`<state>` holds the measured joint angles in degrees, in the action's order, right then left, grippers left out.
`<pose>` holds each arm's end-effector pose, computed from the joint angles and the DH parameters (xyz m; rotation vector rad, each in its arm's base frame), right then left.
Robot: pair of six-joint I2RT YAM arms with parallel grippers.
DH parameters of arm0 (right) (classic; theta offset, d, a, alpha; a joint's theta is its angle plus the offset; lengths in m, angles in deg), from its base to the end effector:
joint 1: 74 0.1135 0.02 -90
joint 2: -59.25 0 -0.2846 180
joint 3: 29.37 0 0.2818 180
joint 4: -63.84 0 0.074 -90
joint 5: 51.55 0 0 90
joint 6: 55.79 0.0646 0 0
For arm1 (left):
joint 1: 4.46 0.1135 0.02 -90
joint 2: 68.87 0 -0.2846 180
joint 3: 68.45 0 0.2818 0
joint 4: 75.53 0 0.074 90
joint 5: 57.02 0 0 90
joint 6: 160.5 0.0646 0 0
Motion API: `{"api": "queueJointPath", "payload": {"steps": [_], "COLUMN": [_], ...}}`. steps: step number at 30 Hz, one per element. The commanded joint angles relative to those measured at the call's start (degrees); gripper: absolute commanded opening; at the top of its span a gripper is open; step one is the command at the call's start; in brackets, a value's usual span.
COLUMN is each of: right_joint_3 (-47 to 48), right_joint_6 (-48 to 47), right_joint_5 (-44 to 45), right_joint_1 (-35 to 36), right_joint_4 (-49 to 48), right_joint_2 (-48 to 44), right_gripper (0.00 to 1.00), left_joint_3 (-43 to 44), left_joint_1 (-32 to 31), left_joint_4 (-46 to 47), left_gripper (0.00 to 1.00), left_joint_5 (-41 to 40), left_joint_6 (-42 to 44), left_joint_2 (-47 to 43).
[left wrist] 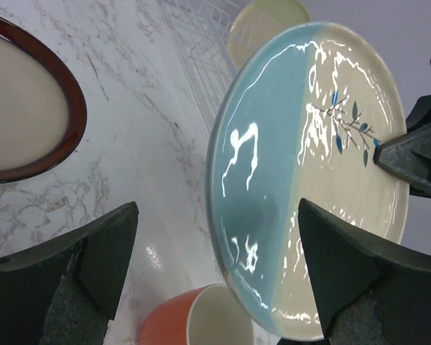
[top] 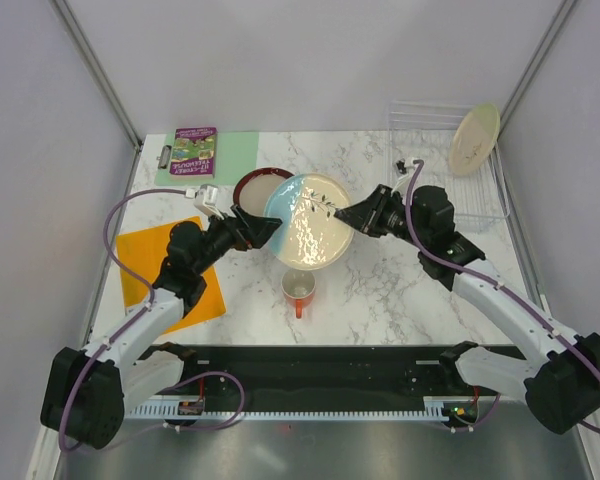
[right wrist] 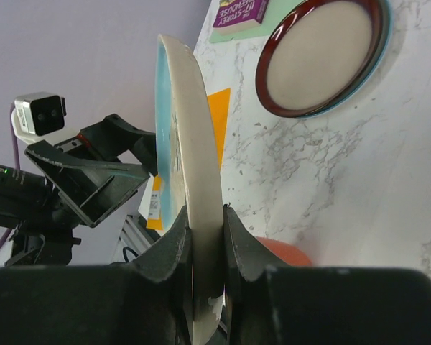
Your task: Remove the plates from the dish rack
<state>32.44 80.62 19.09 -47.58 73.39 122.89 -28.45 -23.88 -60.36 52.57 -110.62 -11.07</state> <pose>0.2659 0.1560 0.3329 0.0687 1.9244 1.1887 0.2487 -0.1107 0.2620 -0.0297 1.7241 -1.0618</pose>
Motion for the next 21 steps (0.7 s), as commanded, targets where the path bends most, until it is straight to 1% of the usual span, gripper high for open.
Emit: {"api": "queueJointPath", "payload": {"steps": [1, 2, 3, 4, 5, 6, 8, 9, 10, 11, 14, 16, 17, 18, 19, 20, 21], "right_joint_3": [0.8, 0.7, 0.5, 0.5, 0.5, 0.4, 0.4, 0.6, 0.6, 0.8, 0.9, 1.4, 1.5, 1.9, 2.9, 3.5, 4.2], "right_joint_6": [4.6, 4.8, 5.0, 5.0, 5.0, 5.0, 4.8, 4.8, 4.9, 4.8, 4.2, 3.7, 2.9, 2.4, 1.8, 0.8, -1.0], "right_joint_5": [0.2, 0.1, 0.2, 0.3, 0.5, 0.6, 0.9, 0.9, 0.7, 0.5, 0.7, 1.9, 2.2, 3.1, 3.5, 4.3, 6.8], "right_joint_1": [3.1, 3.5, 3.7, 4.3, 4.6, 4.8, 5.0, 5.0, 5.1, 5.1, 5.1, 5.1, 5.1, 5.2, 5.1, 5.1, 5.1], "right_joint_4": [-14.8, -15.4, -15.8, -16.1, -16.1, -16.1, -16.2, -16.2, -16.2, -16.2, -15.7, -14.2, -13.6, -12.9, -10.9, -9.4, -7.7], "right_joint_2": [-0.8, -0.7, -0.4, -0.2, 0.0, -0.1, 0.2, 0.2, 0.5, 0.7, 1.3, 1.5, 1.5, 1.6, 1.8, 1.8, 1.8], "right_gripper": [0.0, 0.0, 0.0, 0.0, 0.0, 0.0, 0.0, 0.0, 0.0, 0.0, 0.01, 0.08, 0.15, 0.39, 0.47, 0.52, 0.63], "left_joint_3": [-0.6, -0.7, -0.8, -0.9, -1.2, -1.4, -2.1, -2.2, -2.4, -2.3, -2.0, -1.7, -0.8, -0.2, 0.4, 2.2, 3.3], "left_joint_1": [-0.2, -0.2, -0.2, -0.2, -0.1, -0.2, -0.2, -0.2, -0.2, -0.1, -0.2, -0.2, -0.2, -0.2, -0.2, -0.2, -0.2], "left_joint_4": [8.1, 8.4, 8.7, 8.8, 8.8, 8.8, 8.8, 8.7, 8.6, 7.4, 6.0, 5.2, 4.0, 1.7, 0.1, -1.3, -4.6], "left_gripper": [0.94, 0.89, 0.79, 0.76, 0.69, 0.55, 0.41, 0.19, 0.04, 0.02, 0.02, 0.02, 0.02, 0.02, 0.02, 0.02, 0.02], "left_joint_5": [3.2, 3.8, 4.0, 4.1, 4.1, 4.1, 4.1, 4.1, 4.1, 3.9, 3.7, 3.2, 2.4, 1.7, 0.9, -0.7, -1.5], "left_joint_6": [-4.4, -4.6, -4.7, -4.7, -4.6, -4.5, -4.1, -3.8, -3.7, -3.3, -2.4, -2.0, -1.3, -0.9, -0.1, 0.4, 1.2], "left_joint_2": [1.1, 1.3, 1.4, 1.3, 1.3, 0.8, 0.2, 0.0, -0.2, -0.3, -0.4, -0.6, -0.8, -0.9, -1.1, -1.3, -1.3]}}
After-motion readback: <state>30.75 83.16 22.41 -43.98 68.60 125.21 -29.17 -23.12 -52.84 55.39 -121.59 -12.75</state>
